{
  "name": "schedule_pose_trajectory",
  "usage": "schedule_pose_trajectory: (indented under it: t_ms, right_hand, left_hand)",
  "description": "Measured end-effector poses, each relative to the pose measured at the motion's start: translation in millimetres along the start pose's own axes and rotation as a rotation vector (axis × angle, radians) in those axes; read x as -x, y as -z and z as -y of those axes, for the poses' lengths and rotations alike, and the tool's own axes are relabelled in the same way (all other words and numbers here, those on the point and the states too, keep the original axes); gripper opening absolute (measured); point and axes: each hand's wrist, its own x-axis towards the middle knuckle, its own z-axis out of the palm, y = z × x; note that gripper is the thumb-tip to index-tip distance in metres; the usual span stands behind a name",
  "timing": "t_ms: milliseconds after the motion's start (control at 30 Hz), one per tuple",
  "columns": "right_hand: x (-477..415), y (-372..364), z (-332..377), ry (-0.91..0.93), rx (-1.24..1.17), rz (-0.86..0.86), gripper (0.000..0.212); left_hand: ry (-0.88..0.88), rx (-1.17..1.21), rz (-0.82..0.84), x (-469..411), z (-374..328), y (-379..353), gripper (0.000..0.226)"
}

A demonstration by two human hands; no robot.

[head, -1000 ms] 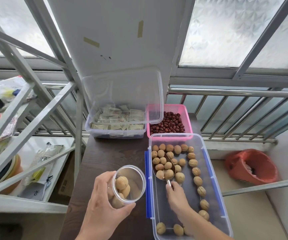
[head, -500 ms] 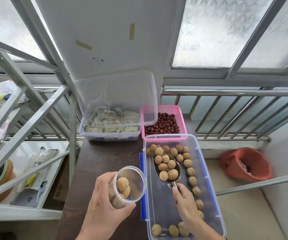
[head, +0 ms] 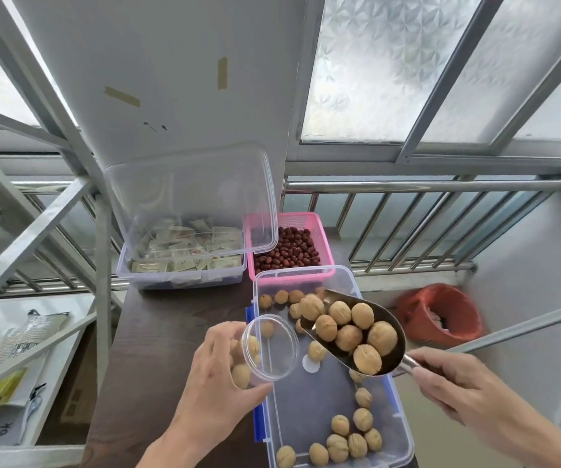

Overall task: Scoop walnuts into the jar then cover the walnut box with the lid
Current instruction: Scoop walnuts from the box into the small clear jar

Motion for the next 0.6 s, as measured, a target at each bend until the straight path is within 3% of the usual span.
schedule_pose_trajectory:
  t_ms: [100,300,600]
  right_hand:
    - [7.4,14.6,29.2,0.02,0.138,0.11,0.034]
    - [3.3,16.7,63.7,-0.007,0.523,0.239,0.028]
    - [0.6,17.5,111.1,-0.041,0.843,0.232,0.031]
  left_hand:
    - [-0.032,-0.003,0.02,-5.4,-2.1,-2.8,0.083]
    - [-0.047,0.037,0.052,-8.6,-6.0,-4.4,0.083]
    - [-0.087,0.048,0.012,-6.7,-0.9,-3.1,0.087]
